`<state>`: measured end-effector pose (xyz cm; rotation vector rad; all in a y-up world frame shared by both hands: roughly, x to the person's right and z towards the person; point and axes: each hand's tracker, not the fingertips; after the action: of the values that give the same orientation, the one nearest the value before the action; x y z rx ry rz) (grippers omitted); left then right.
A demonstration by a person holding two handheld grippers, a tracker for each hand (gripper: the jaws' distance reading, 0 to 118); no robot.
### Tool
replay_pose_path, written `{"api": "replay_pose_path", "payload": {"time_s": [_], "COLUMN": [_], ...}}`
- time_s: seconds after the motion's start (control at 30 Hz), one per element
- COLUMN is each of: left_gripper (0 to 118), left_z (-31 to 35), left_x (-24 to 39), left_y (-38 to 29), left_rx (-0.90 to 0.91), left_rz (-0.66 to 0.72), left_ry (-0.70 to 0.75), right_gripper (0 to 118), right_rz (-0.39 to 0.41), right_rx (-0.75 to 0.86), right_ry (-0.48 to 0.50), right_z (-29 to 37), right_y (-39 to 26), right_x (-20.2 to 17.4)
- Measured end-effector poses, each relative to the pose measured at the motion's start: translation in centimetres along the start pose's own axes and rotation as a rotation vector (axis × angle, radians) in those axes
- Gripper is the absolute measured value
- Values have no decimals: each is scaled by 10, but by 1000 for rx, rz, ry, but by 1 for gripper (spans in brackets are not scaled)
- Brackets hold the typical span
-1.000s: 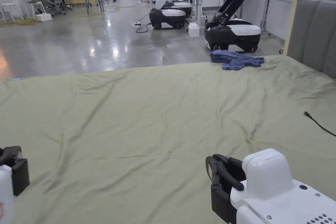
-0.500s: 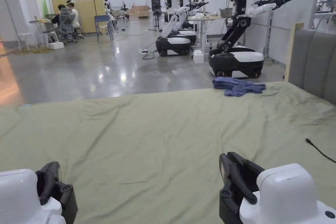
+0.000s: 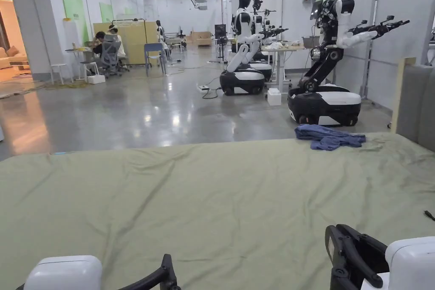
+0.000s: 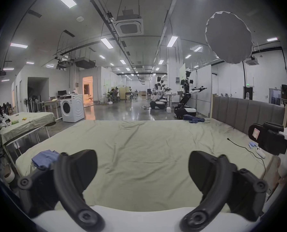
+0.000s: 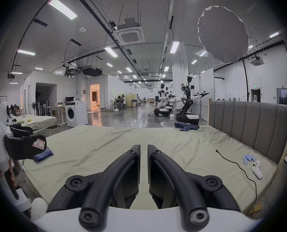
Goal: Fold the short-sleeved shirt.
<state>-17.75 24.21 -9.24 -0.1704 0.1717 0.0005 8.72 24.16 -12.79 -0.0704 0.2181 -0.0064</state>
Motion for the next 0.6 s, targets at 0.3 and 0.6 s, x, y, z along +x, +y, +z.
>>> {"api": "replay_pose_path", "payload": {"time_s": [0.3, 0.6], "left_gripper": [118, 118], "left_z": [13, 14], "left_x": [-5, -11], "left_y": [5, 18], "left_rx": [-27, -46], "left_rz": [-12, 91], "left_ry": [26, 97], "right_gripper": [11, 11], "right_rz": [2, -14], "right_rx": [-12, -27], "right_ry": [-7, -15], "right_z": [-6, -8], "right_y": [4, 3], "right_x": [3, 5]}}
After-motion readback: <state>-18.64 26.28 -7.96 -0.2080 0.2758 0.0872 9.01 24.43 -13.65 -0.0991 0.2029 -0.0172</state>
